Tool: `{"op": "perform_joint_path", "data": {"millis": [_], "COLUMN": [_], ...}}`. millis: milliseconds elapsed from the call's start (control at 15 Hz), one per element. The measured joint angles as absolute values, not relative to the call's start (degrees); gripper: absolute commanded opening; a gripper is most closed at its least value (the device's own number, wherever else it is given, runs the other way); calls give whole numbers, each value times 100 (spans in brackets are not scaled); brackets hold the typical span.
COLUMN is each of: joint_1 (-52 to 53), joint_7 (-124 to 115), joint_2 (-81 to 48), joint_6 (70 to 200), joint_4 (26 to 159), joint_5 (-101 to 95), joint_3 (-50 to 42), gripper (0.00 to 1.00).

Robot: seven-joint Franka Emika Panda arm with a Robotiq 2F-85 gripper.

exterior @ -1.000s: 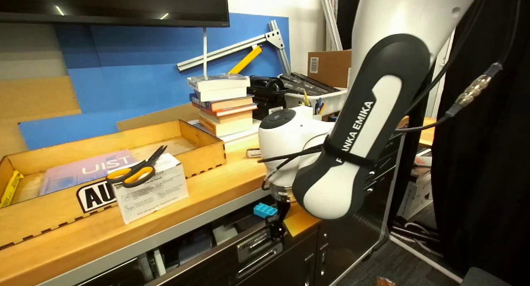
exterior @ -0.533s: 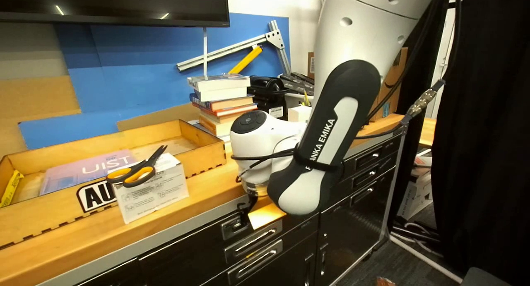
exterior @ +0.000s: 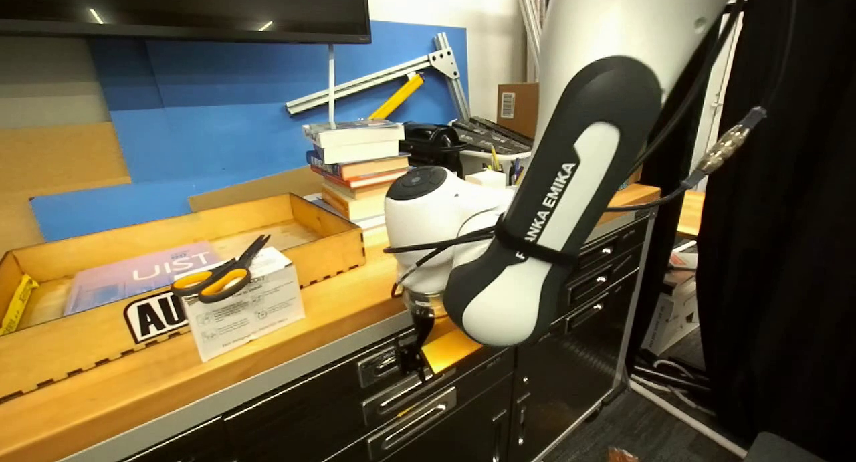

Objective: Pick up the blue object from the counter and put it in the open drawer and close it

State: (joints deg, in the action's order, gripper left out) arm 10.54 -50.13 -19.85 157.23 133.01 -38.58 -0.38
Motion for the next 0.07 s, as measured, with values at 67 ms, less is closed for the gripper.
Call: {"op": "perform_joint_path", "data": {"millis": [67], "joint_1": [727], "joint_7": [-4717], "joint_2": [-1743], "joint_6": [15646], "joint_4": [13555], "joint_5": [-3657], "joint_3": [304], "gripper": [100]}}
